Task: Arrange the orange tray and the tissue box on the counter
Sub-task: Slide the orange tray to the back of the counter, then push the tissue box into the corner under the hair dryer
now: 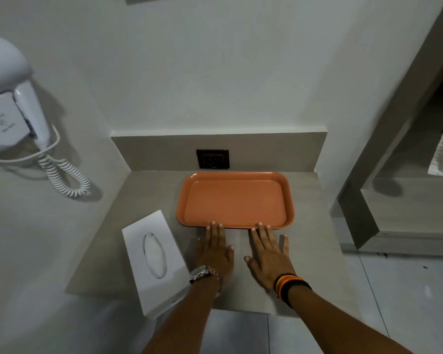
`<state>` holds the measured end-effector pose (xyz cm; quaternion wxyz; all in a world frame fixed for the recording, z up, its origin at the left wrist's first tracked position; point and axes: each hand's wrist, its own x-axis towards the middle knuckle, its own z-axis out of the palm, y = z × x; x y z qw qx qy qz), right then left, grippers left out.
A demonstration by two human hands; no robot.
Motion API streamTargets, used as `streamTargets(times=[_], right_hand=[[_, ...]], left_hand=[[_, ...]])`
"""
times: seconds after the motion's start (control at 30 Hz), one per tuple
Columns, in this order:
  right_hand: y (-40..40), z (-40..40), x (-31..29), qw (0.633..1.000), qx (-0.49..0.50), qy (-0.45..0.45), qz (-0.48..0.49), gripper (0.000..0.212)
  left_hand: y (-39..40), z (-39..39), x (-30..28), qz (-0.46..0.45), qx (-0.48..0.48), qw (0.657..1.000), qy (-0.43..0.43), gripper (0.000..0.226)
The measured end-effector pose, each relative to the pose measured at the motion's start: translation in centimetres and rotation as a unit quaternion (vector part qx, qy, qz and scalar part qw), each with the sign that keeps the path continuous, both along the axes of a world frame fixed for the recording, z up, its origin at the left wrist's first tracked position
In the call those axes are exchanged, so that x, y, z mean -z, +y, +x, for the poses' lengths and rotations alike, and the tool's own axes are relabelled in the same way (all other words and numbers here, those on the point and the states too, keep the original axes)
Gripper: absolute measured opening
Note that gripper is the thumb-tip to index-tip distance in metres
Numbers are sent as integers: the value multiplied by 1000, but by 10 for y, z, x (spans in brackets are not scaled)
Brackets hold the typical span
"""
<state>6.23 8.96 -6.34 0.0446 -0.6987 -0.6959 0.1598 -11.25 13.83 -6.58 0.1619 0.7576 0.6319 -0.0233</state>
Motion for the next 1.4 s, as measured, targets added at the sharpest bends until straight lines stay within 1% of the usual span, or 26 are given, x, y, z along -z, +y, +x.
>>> streamTargets(times=[0.2,0.43,0.67,0.77,0.83,0.97,1.07,1.17,1.3,1.4], right_hand=[[18,6,-9,1000,-2,-10,-25,79],[24,0,-20,999,21,-19,-39,76],[27,4,-32,998,26,-25,-55,76],[26,4,-34,998,35,-11,-50,77],[23,2,-37,999,27,-1,-37,77],[25,-9,-54,1000,-25,-5,2,76],[37,-23,-73,997,-70,-7,30,74],[49,-42,-85,992,-116,8,51,72],[55,-74,-90,983,-170,26,61,73],[56,-101,-86,975,-213,54,38,73]], left_hand=[[24,-3,-3,-26,21,999,11,72],[41,-19,-12,-51,80,995,38,70],[42,-24,-7,-34,104,993,46,72],[42,-27,-9,-18,104,993,49,71],[38,-30,-17,-1,83,995,45,71],[30,-43,-47,40,3,999,27,71],[19,-63,-68,53,-56,997,16,72],[-3,-87,-78,68,-116,991,17,72],[-36,-116,-83,64,-195,978,24,72],[-55,-141,-86,55,-242,969,3,75]])
